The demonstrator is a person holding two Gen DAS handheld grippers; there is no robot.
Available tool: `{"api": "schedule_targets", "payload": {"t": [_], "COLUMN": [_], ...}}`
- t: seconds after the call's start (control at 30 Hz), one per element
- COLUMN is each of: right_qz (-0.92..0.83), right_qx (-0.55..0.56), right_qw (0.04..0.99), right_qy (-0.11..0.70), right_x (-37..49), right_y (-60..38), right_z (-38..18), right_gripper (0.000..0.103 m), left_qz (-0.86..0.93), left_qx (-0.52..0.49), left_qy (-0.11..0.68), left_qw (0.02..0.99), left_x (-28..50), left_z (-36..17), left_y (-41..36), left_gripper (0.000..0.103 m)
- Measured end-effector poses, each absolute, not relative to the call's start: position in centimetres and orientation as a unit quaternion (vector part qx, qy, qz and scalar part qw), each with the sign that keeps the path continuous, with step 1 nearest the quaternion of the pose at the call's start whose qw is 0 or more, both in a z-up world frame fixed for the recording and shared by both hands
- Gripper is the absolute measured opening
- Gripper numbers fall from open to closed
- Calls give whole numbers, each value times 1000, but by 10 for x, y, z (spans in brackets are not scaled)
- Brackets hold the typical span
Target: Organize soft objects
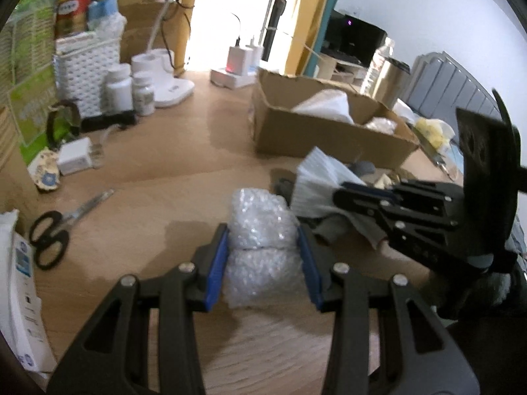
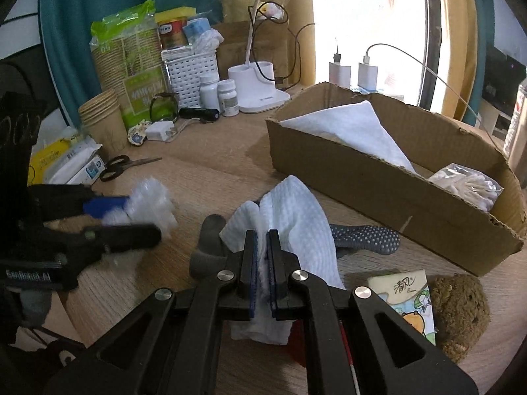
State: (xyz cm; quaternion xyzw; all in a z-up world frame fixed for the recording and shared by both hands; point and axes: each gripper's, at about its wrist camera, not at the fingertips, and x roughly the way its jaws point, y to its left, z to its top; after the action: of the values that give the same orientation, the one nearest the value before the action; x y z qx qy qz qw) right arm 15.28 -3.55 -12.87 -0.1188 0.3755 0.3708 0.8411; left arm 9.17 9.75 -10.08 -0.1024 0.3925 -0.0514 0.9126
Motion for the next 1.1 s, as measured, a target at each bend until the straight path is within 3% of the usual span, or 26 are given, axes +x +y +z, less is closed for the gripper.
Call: {"api": "schedule_targets", "payload": {"t": [1.1], "right_qz": [300], "right_qx": [-74], "right_qw": [912], "right_qy": [269], "right_x": [165], "right_y": [-142], "right_z": [-27], "right_gripper": [6], "left_qz": [-101], "left_qx": [-59], "left_qy": [314], "left_qw": [942], "left_x": [148], "left_z": [-29], "left_y": [33], "left_gripper": [43]}}
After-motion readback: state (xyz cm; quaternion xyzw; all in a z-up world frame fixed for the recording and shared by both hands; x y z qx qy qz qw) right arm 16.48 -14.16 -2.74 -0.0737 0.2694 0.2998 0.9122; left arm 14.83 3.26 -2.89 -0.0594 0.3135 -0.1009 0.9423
